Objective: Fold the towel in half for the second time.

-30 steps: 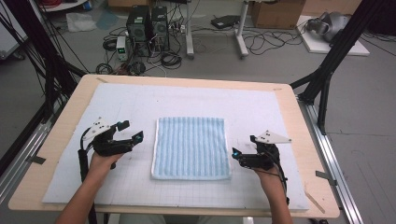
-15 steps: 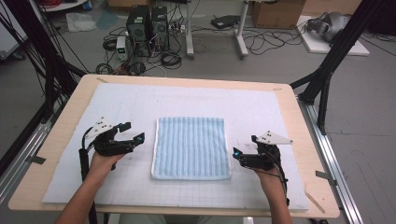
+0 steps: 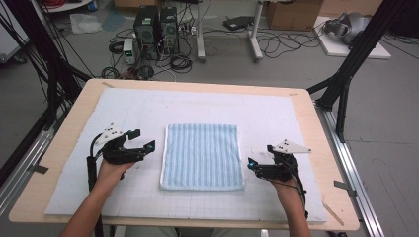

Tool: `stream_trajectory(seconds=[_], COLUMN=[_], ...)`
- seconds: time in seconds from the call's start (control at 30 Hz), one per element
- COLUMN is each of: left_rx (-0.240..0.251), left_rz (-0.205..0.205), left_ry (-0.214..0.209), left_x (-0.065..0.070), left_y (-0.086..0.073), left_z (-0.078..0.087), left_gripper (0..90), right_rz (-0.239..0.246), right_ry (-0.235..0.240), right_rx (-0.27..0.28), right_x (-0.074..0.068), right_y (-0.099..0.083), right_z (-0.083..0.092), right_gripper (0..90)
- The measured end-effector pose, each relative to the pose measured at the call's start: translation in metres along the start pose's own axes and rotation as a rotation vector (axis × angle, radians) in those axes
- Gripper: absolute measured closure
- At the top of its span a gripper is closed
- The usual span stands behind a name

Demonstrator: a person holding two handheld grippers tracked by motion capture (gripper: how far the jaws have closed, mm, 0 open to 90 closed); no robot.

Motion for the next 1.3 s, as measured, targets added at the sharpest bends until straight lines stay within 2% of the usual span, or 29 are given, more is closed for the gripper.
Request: stream_trajectory(seconds=[0.17, 0.3, 0.4, 0.57, 0.7, 0.83, 0.93, 1.0, 1.03, 1.23, 1.3], left_rx=[0.004, -0.031, -0.054, -0.135, -0.154, -0.193, -0.231, -0.288, -0.298, -0.322, -0.323], left_rz=[0.011, 0.002, 0.018, -0.005, 0.007, -0.011, -0.05, -0.081, -0.092, -0.128, -0.129], left_ry=[0.012, 0.025, 0.036, 0.075, 0.137, 0.186, 0.226, 0.248, 0.254, 0.216, 0.203], left_x=[0.002, 0.002, -0.002, -0.01, -0.023, -0.033, -0.036, -0.039, -0.04, -0.034, -0.032], left_y=[0.014, 0.028, 0.034, 0.021, 0.016, 0.011, 0.008, 0.003, 0.002, -0.005, -0.006], left_z=[-0.009, -0.027, -0.043, -0.071, -0.086, -0.1, -0.108, -0.114, -0.116, -0.122, -0.122], left_gripper=[17.9, 18.9, 21.7, 21.7, 23.4, 26.1, 32.5, 36.8, 38.0, 60.3, 64.6], right_rz=[-0.016, -0.037, -0.051, -0.045, -0.06, -0.064, -0.066, -0.071, -0.071, -0.073, -0.079], right_ry=[0.012, 0.017, 0.025, 0.031, 0.03, 0.026, 0.027, 0.029, 0.028, 0.023, 0.026], right_rx=[0.02, 0.04, 0.049, 0.05, 0.048, 0.047, 0.039, 0.034, 0.031, 0.022, 0.017], right_x=[0.0, 0.003, 0.002, 0.002, 0.003, 0.005, 0.004, 0.004, 0.004, 0.005, 0.004], right_y=[0.001, 0.003, 0.005, 0.005, 0.003, 0.001, -0.001, -0.003, -0.003, -0.007, -0.007], right_z=[0.003, 0.005, 0.006, 0.006, 0.008, 0.009, 0.009, 0.009, 0.009, 0.009, 0.008], right_gripper=[11.0, 11.0, 11.0, 11.0, 11.0, 11.0, 11.0, 11.0, 11.0, 11.0, 11.0])
Point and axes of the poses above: each handheld gripper's, and its own axes: z roughly backward along the jaws, y roughly out of its top, x roughly to its right, the point moved 8 cm from there along -z, roughly forward along the jaws, and after that the axes turned 15 degrees about z, right-handed, at the moved point
